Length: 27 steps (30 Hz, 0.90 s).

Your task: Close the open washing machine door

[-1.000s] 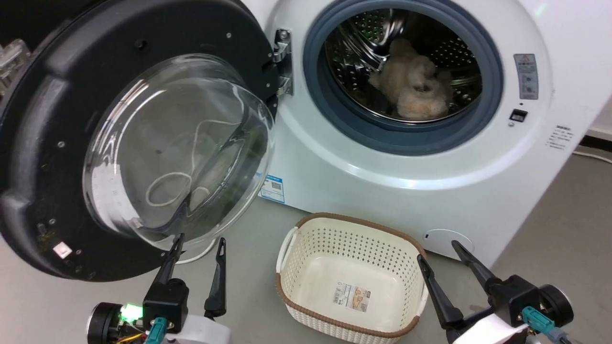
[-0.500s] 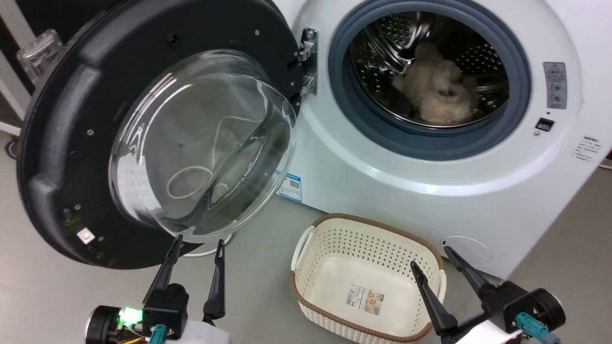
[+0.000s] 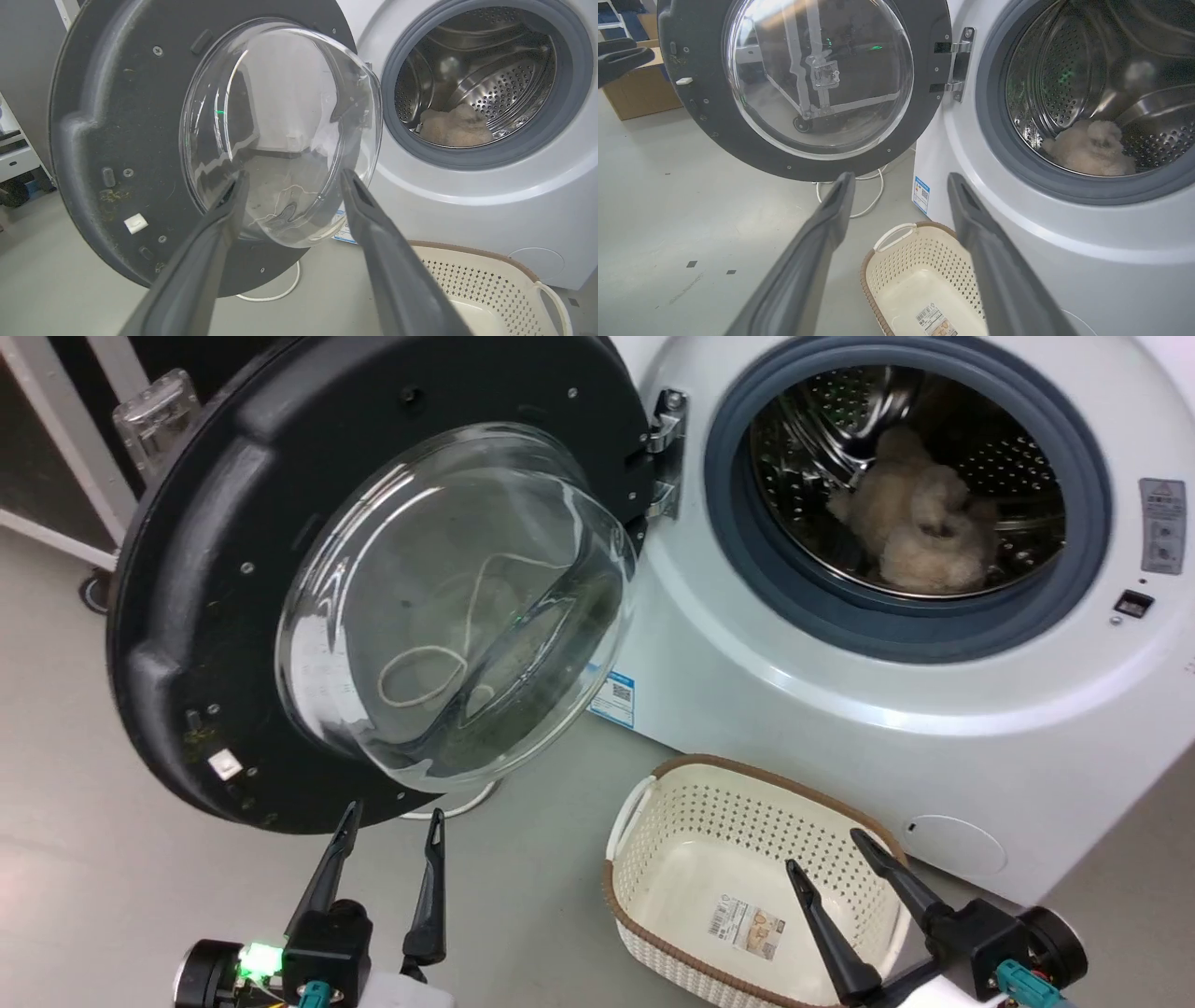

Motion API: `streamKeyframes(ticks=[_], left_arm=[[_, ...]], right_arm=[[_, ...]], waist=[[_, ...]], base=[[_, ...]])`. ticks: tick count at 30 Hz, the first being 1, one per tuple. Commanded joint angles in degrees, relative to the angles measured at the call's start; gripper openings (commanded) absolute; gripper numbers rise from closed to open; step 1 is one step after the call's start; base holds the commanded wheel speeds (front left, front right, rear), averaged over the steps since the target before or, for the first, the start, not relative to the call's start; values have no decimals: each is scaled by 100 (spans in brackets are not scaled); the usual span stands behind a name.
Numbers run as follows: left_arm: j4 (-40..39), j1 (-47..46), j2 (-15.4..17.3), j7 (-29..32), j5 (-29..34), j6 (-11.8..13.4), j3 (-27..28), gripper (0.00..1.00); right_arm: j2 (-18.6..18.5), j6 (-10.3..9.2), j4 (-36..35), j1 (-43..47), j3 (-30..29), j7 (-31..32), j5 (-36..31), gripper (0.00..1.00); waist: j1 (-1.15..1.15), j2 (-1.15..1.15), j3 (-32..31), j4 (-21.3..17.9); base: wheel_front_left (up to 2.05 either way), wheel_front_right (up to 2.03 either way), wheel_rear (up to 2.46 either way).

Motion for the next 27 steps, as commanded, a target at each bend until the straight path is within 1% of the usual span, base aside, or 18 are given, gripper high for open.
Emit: streamKeyframes(ticks=[1,2,3,4,7,9,11,15,18,20,23,26,27], left_arm=[[6,69,23,-66,-54,18,-25,100],[21,85,15,-78,-83,-2,-33,52],[46,103,15,-90,-102,-23,-41,27],[63,116,16,-102,-119,-42,-44,0],[28,111,5,-138,-168,-79,-17,0],[-103,58,22,-162,-176,-116,31,0],[-352,-13,-45,-185,-284,-118,154,0],[-894,-243,-67,-233,-529,-165,687,0],[-1149,-528,-17,-269,-832,-299,1239,0],[-1151,-790,-19,-293,-1248,-425,1692,0],[-681,-1298,184,-318,-1987,-686,2280,0],[-75,-1953,457,126,-2827,-828,2778,0],[130,-2167,558,310,-3085,-827,2945,0]], right_arm=[[-42,4,36,-6,34,-58,36,100],[-43,4,43,4,45,-70,39,100],[-42,4,51,15,57,-82,41,100],[-40,4,59,25,67,-94,41,100],[-31,4,75,49,75,-130,38,100],[-25,4,76,63,67,-154,36,100],[-18,4,67,81,72,-178,44,100],[0,4,7,159,64,-226,88,100],[2,4,-41,235,33,-262,65,100],[-21,4,-67,241,48,-286,51,100],[-86,5,-89,216,146,-318,105,100],[-196,5,-115,136,266,-318,169,100],[-226,5,-120,105,286,-318,193,100]], waist=[[0,0,-2,36],[0,0,-7,57],[0,0,-13,77],[0,0,-19,98],[0,0,-29,164],[0,0,-31,210],[0,0,-32,261],[0,0,-11,352],[0,0,50,378],[0,0,137,339],[0,0,255,261],[0,0,412,100],[0,0,459,44]], base=[[0,0,0],[0,0,0],[0,0,0],[0,0,0],[0,0,0],[0,0,0],[0,0,0],[0,0,0],[0,0,0],[0,0,0],[0,0,0],[0,0,0],[0,0,0]])
